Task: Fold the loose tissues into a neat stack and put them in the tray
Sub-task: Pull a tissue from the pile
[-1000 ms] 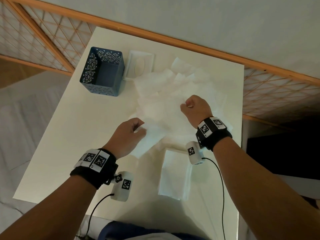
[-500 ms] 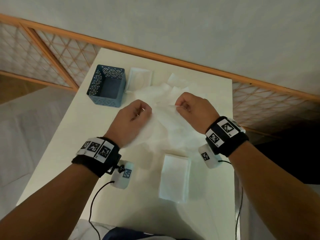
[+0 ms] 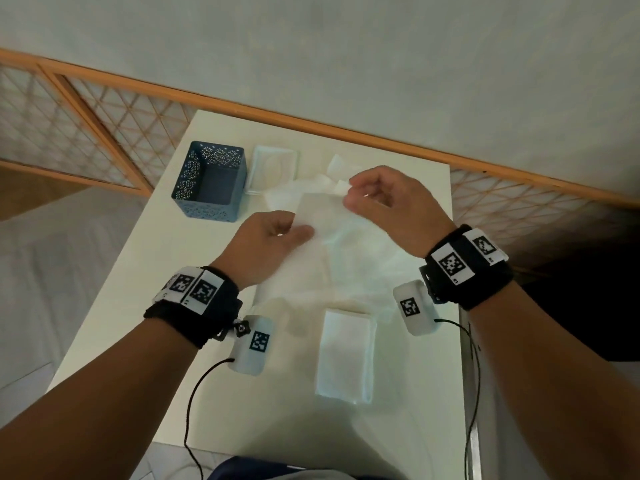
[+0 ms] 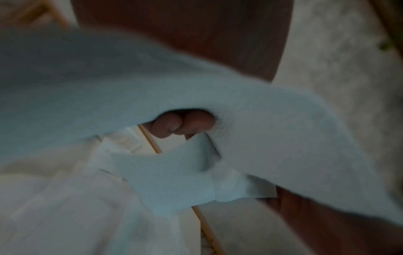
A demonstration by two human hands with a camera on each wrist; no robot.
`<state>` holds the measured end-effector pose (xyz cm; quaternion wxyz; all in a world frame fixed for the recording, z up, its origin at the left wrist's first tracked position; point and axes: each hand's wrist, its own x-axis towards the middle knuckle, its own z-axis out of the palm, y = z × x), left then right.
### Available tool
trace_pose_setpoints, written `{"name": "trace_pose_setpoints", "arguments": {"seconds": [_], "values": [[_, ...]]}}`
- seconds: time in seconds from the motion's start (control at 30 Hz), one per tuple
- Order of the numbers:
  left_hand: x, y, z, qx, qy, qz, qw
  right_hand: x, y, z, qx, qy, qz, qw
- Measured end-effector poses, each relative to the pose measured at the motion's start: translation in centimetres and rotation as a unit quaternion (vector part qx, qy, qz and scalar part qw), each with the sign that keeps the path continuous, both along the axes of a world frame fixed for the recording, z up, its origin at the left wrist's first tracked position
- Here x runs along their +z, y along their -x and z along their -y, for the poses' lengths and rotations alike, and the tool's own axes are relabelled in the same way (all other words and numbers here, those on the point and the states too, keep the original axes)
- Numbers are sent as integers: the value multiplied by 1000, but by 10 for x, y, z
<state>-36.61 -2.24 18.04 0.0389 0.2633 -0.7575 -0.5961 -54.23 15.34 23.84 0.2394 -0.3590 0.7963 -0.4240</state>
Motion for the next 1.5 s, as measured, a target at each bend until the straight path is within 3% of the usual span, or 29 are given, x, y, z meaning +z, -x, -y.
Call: {"name": "trace_pose_setpoints", "arguments": {"seconds": [0.1,0.2,0.37,0.7,0.83,1.0,1.23,1.37,1.5], "values": [[6,-7,0,33,-130,-33,990,-16,7,-11,-72,36,138,987],[9,-13,-1,26,-195,-39,980,-37,6,-17,-115,24,282,952],[10,-18,-1,43,-255,-39,965,-61,-11,-21,-61,18,395,917],[-2,-20,3,77,-208,-23,975,-76,-27,-25,-37,52,368,928],[-3,-21,0,28,-187,-55,980,-75,-28,-27,-79,67,353,930],[-5,-25,-2,-28,-67,-49,996,-69,-23,-29,-105,95,333,932],[-6,-30,0,-49,-54,-46,996,-62,-17,-33,-98,94,325,936],[-13,-29,6,5,-64,-30,997,-65,-17,-33,-109,105,289,945],[-19,-34,13,73,-66,2,995,-59,-15,-34,-86,79,184,976]]}}
